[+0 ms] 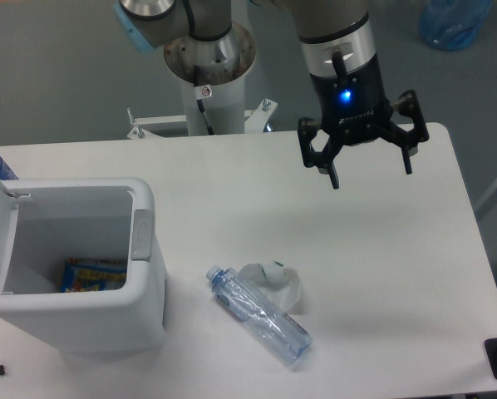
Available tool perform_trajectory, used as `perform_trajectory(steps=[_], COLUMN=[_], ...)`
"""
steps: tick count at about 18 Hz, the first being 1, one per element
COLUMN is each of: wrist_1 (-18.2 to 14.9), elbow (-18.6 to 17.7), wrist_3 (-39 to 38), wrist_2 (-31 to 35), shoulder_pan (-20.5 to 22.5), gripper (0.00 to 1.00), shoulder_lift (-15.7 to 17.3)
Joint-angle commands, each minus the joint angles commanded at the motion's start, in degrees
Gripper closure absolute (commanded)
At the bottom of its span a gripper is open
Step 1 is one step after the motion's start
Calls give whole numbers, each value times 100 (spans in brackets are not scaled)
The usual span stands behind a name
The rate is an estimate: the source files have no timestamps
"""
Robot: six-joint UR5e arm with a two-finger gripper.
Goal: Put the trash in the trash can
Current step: 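Move the open gripper down toward the crumpled clear plastic bag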
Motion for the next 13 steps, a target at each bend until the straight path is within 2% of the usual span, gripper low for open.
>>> perform_trajectory(steps=[13], wrist_1=[70], elbow=[-61], wrist_3=[-70], wrist_2=[-62], shoulder_pan=[35], gripper=[0], shoulder_lift=[-123])
